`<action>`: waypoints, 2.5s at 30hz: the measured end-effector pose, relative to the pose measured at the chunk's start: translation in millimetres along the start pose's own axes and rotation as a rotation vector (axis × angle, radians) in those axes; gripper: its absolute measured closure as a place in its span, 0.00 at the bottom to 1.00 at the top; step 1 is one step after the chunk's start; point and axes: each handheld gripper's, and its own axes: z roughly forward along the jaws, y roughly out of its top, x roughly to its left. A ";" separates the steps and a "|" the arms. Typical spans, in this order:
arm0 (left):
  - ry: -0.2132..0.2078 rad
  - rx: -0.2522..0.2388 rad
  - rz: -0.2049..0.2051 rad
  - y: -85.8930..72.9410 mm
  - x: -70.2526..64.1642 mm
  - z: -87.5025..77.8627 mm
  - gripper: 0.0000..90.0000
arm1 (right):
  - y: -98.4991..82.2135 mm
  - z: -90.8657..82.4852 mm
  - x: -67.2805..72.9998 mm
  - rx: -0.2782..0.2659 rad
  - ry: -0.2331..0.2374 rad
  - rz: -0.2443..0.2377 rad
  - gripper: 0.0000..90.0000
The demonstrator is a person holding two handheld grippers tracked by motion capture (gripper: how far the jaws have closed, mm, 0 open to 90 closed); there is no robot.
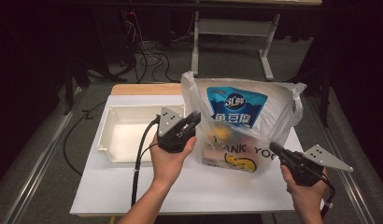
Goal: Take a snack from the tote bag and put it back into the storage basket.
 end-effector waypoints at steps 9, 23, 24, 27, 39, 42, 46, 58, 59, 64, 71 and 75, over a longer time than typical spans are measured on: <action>-0.027 0.176 -0.033 -41.1 12.0 20.1 1.00 | -11.0 7.5 -6.8 0.065 -0.032 0.034 1.00; 0.008 0.330 -0.049 -97.4 5.8 43.7 1.00 | -32.5 18.9 -13.6 0.176 -0.026 0.070 0.62; 0.012 0.339 -0.035 -99.2 3.6 45.2 1.00 | -27.6 16.0 -11.1 0.132 -0.027 0.070 0.53; 0.018 0.352 -0.014 -104.7 -1.9 49.1 1.00 | -8.7 6.5 -3.7 0.040 -0.034 0.064 0.34; 0.011 0.327 -0.037 -101.8 -1.3 41.4 1.00 | 50.0 16.3 -16.3 -0.006 -0.121 0.056 0.94; 0.016 0.245 -0.056 -90.7 1.7 30.8 0.85 | 44.6 22.3 -23.4 0.019 -0.107 0.073 1.00; 0.024 0.169 -0.059 -71.0 2.9 17.4 0.68 | 32.4 28.6 -25.4 0.055 -0.103 0.076 1.00; 0.055 -0.002 -0.040 -14.6 -7.7 12.4 0.33 | 32.1 24.6 -28.5 0.018 -0.071 0.084 0.74; 0.063 0.005 -0.044 -12.0 -5.8 15.1 0.35 | 34.1 23.5 -29.0 -0.003 -0.088 0.086 0.61; 0.043 0.052 -0.089 -6.3 6.5 33.7 0.43 | 55.3 24.2 -34.0 -0.068 -0.125 0.104 0.33; 0.096 0.093 -0.011 -15.5 14.4 55.7 0.88 | 74.7 42.2 -41.3 -0.054 -0.295 0.074 0.64; 0.145 0.146 -0.011 -21.5 20.2 66.8 1.00 | 79.4 61.3 -56.6 0.025 -0.229 0.029 0.99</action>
